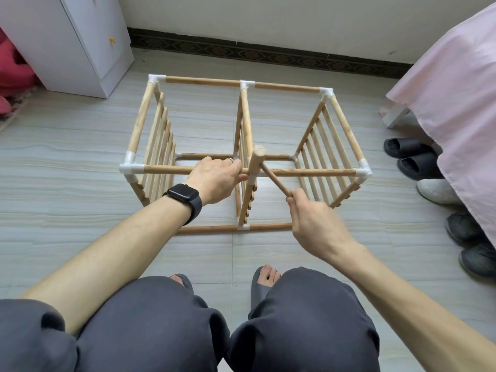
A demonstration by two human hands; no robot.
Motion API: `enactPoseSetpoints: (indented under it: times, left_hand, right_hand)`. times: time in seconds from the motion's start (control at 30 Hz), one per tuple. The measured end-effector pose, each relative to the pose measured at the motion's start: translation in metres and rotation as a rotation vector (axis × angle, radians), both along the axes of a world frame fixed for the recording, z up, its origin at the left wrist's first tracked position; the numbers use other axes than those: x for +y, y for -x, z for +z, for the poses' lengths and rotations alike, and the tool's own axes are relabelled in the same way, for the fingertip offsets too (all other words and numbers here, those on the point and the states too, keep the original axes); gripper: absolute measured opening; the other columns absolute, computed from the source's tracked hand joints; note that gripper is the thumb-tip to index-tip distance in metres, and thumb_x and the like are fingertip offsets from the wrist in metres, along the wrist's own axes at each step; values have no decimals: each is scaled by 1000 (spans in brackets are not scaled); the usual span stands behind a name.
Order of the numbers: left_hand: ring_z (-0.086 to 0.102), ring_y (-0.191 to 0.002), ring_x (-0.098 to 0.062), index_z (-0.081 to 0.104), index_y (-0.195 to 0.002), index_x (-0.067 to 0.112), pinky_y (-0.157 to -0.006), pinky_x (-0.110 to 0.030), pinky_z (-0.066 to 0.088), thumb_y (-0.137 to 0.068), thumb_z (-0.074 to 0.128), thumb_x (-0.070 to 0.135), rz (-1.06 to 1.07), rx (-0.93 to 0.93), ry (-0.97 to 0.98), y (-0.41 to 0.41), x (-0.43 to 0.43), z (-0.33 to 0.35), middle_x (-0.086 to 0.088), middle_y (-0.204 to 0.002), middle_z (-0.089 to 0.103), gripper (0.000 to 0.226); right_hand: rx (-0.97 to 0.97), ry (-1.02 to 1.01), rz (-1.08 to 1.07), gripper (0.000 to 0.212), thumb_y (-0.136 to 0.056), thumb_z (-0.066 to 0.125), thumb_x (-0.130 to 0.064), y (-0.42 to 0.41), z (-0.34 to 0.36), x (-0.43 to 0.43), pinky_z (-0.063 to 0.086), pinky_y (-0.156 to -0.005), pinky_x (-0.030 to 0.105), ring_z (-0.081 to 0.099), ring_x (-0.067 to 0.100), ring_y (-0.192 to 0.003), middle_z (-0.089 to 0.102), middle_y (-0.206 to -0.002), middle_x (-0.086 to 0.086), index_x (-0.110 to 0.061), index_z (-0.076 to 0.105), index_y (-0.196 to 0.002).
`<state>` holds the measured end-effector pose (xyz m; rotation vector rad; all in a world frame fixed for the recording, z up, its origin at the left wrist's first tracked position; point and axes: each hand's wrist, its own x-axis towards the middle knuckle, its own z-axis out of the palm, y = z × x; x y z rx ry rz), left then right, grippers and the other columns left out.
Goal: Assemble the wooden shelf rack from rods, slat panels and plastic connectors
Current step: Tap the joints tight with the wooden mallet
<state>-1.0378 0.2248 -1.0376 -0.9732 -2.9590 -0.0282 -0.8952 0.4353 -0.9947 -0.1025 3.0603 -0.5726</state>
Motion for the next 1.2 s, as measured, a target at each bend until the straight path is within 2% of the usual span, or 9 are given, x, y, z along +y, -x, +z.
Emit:
enactPoseSetpoints:
  times: [0.23,0.37,0.47,0.57,0.67,0.77,0.87,1.03,1.2]
  left_hand:
    - [57,-85,-25,43,-101,21,-73,-39,43,-105,23,50,56,38,59,3,-25,7,0,-101,63,36]
    - [53,-117,-27,37,-142,22,-96,-43,47,-100,40,53,63,-46,-103,4,-39,11,-6,-135,55,52]
    - [42,-133,-26,35,-145,27,-110,-42,37,-93,48,53,-80,12,-41,3,-14,19,-5,-150,43,60]
    - [45,-129,-21,43,-139,29,-105,-37,37,-94,47,57,-193,22,34,5,36,25,2,-139,52,53]
    - [57,-103,-21,50,-123,27,-82,-36,44,-100,38,58,-202,-84,93,11,88,28,3,-113,62,41]
    - [57,-79,-21,48,-105,24,-64,-37,45,-103,29,58,-147,-266,-11,12,122,20,2,-94,59,40]
    - [49,-60,-17,39,-89,25,-50,-34,32,-103,19,61,-142,-110,-29,11,125,7,6,-72,54,44]
    - [46,-54,-13,34,-84,28,-45,-31,25,-99,13,66,-154,-40,-29,16,121,-1,8,-65,50,46]
    - [43,-54,-13,32,-83,28,-46,-33,24,-98,11,66,-155,-30,-40,17,121,-4,8,-65,48,46]
  right_hand:
    - [155,332,-192,20,-108,35,-34,-6,-11,22,36,-49,32,55,13,-50,58,-58,-1,-29,53,-106]
    - [174,434,-307,20,-107,40,-34,-27,-22,40,35,-44,20,52,11,-46,62,-59,-3,-32,57,-96]
    - [189,427,-463,23,-106,39,-38,-43,-28,60,35,-49,24,55,8,-54,56,-56,-15,-33,59,-96]
    - [177,412,-594,23,-105,39,-39,-51,-27,84,39,-56,29,58,6,-61,58,-61,-22,-34,60,-98]
    - [174,380,-672,24,-104,38,-41,-51,-25,104,39,-61,25,58,4,-66,60,-70,-32,-34,61,-99]
    - [146,325,-688,27,-105,36,-40,-45,-24,120,41,-62,22,59,4,-66,62,-72,-26,-33,61,-100]
    - [65,234,-614,27,-106,35,-38,-42,-21,130,41,-60,32,57,13,-65,63,-63,-10,-33,61,-100]
    - [30,62,-513,25,-106,31,-37,-40,-14,137,40,-65,43,61,37,-75,68,-74,3,-26,53,-100]
    - [29,49,-487,28,-107,33,-36,-39,-2,138,40,-65,42,56,30,-71,66,-70,0,-24,57,-101]
